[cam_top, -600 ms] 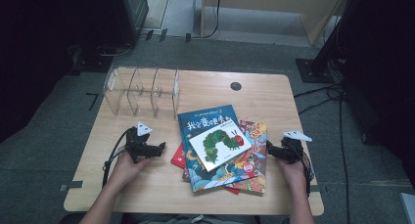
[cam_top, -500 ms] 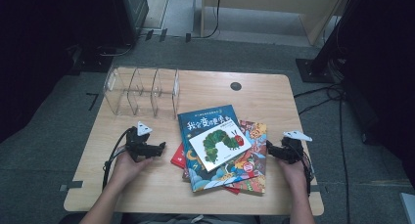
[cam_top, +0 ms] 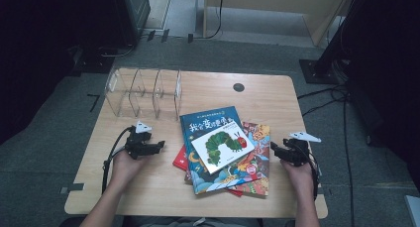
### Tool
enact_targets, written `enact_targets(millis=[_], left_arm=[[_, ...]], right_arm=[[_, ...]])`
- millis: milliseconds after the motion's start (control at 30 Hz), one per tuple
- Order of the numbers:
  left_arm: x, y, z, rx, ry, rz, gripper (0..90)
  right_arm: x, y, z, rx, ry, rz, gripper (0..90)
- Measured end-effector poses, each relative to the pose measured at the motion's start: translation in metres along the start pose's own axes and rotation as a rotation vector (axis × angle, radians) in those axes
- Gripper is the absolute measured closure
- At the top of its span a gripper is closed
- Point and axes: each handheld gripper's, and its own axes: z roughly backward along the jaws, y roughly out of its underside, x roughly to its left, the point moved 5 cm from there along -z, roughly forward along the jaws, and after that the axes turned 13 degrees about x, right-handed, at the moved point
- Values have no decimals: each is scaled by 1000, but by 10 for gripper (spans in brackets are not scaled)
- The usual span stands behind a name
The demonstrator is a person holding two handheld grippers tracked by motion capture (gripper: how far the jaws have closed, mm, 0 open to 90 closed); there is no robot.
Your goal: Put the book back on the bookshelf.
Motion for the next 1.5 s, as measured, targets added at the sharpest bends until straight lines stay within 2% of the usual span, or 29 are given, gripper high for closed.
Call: enact_targets(millis=[33, 100, 200, 233, 267, 333, 400, 433, 467, 500, 567, 667, 733, 767, 867, 967, 1000, 1033, 1100, 1167, 1333, 1500], left_arm=[[-2, -2, 2, -7, 10, -9, 372], [-4, -4, 5, -21, -4, -31, 400], [-8, -6, 8, -30, -3, -47, 506], [-10, -6, 9, -19, 7, -52, 550], [-14, -7, 8, 22, 41, -53, 627], [-17, -7, 6, 40, 68, -62, 687], [-19, -8, 6, 38, 76, -69, 735], [-21, -10, 6, 35, 88, -69, 735], [-26, -14, 9, 21, 108, -89, 784], [-26, -14, 9, 21, 108, -89, 818], [-34, -20, 12, -5, 129, -121, 878], [-40, -27, 8, -2, 134, -138, 893], [-42, -29, 7, 0, 142, -143, 900], [-47, -33, 4, 2, 169, -148, 900], [-52, -36, 3, 4, 168, -172, 900], [-54, -39, 2, 3, 182, -175, 900], [-57, -41, 0, -1, 208, -167, 898], [-57, -41, 0, -1, 208, -167, 892], [-61, -45, -3, 4, 244, -161, 894], [-67, -50, -6, 8, 221, -193, 895], [-75, -55, -10, 4, 236, -219, 896], [-77, -55, -10, 6, 263, -214, 892]], right_arm=[[1, 0, 0, 9, -14, 1, 452], [4, 0, 0, 15, -26, 10, 483], [9, -1, 4, 9, -42, 30, 525], [10, -2, 4, 10, -48, 33, 544], [12, -2, 4, 15, -67, 28, 563], [17, -2, 4, 29, -96, 35, 603], [22, -2, 4, 32, -103, 52, 661], [22, -2, 4, 32, -103, 52, 661], [27, -4, 5, 25, -115, 58, 732], [29, -4, 5, 21, -122, 62, 761], [35, -5, 6, 18, -129, 76, 823], [44, -5, 4, 30, -137, 100, 890], [48, -3, 2, 48, -131, 115, 900], [50, -2, 1, 52, -138, 114, 900], [55, 0, -1, 57, -145, 118, 900], [57, 0, -1, 58, -151, 119, 900], [59, -1, -1, 52, -160, 114, 900], [59, -1, -1, 52, -160, 114, 900], [61, -1, 1, 55, -159, 122, 900], [62, 0, 4, 50, -163, 124, 900], [63, 1, 2, 60, -169, 124, 900], [68, -1, -1, 61, -180, 129, 900]])
